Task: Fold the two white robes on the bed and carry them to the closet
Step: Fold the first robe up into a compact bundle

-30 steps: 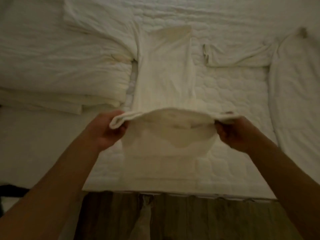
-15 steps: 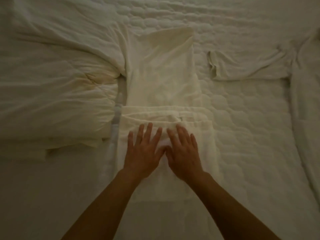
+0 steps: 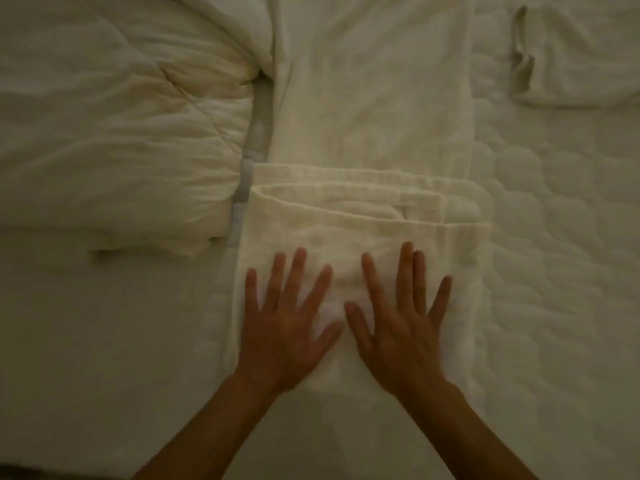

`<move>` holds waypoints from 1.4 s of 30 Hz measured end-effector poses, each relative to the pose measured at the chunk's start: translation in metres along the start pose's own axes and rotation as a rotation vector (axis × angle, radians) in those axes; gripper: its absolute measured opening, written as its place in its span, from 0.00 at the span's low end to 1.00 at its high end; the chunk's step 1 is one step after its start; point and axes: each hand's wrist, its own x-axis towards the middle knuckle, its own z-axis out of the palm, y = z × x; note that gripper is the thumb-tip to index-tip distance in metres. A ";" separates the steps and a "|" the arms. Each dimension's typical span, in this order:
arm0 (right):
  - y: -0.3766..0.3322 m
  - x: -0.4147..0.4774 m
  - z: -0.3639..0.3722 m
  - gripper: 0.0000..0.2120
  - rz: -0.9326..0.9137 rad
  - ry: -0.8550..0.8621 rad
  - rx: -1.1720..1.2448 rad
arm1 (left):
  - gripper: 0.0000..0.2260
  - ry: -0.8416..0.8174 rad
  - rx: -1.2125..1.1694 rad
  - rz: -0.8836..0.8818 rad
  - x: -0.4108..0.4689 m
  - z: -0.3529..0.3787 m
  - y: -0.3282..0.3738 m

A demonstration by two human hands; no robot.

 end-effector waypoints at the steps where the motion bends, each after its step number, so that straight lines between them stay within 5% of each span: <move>1: 0.001 -0.014 0.001 0.33 -0.060 -0.023 -0.021 | 0.31 -0.038 -0.009 0.051 -0.016 0.001 -0.002; 6: 0.071 -0.055 0.006 0.32 0.000 -0.190 -0.083 | 0.33 -0.187 0.056 -0.010 -0.066 0.019 -0.061; 10: 0.074 -0.045 -0.006 0.34 0.074 -0.184 -0.021 | 0.30 -0.086 0.079 -0.058 -0.054 -0.003 -0.037; 15: -0.005 0.026 -0.028 0.31 -0.063 0.061 0.177 | 0.31 0.021 0.016 -0.083 0.050 -0.025 0.029; 20: 0.026 0.095 -0.012 0.31 0.112 -0.008 0.094 | 0.31 -0.071 0.067 -0.104 0.139 0.000 0.001; 26: 0.051 0.097 -0.038 0.31 0.082 -0.122 0.020 | 0.32 -0.178 0.029 -0.228 0.164 -0.038 -0.043; 34: -0.057 0.142 -0.104 0.26 0.079 -0.003 0.262 | 0.19 0.331 -0.646 -0.691 0.235 -0.188 -0.140; 42: -0.221 0.312 -0.146 0.29 -0.095 0.088 0.447 | 0.09 0.567 -1.705 -1.247 0.321 -0.224 -0.286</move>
